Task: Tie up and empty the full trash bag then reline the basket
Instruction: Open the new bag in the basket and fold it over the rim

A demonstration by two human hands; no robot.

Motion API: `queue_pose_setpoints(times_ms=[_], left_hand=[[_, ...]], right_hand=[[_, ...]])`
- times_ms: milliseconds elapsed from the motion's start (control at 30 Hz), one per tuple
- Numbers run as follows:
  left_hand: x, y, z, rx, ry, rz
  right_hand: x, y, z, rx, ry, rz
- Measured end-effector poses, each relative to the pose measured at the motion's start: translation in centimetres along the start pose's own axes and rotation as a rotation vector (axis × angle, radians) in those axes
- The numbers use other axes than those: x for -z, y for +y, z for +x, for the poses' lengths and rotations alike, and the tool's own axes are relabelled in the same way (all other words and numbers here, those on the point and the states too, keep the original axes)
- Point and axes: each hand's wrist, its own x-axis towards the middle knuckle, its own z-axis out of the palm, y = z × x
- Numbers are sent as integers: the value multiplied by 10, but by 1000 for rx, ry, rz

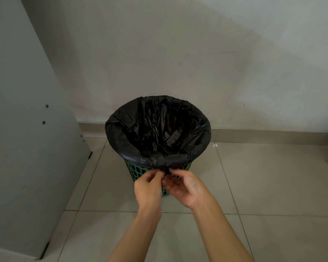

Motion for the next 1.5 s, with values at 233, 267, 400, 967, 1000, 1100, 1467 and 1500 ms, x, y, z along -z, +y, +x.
queue_pose_setpoints(times_ms=[233, 267, 400, 967, 1000, 1100, 1467, 1500], left_hand=[[3, 6, -3, -168, -70, 245], [4, 6, -2, -193, -76, 257], [4, 3, 1, -222, -89, 233], [20, 7, -8, -951, 14, 800], [23, 13, -5, -1084, 47, 804], [30, 24, 9, -1262, 90, 949], [14, 9, 32, -1269, -177, 1010], [12, 8, 32, -1272, -187, 993]], right_hand=[[5, -1, 0, -8, -10, -130], [5, -1, 0, -1, -8, -130], [2, 2, -1, 13, 20, -88], [-16, 13, 8, 216, 131, 203], [-15, 12, 8, 222, 105, 223], [-10, 14, 4, 247, 21, 255], [2, 11, -5, 355, -88, 436], [2, 10, -5, 355, -72, 453]])
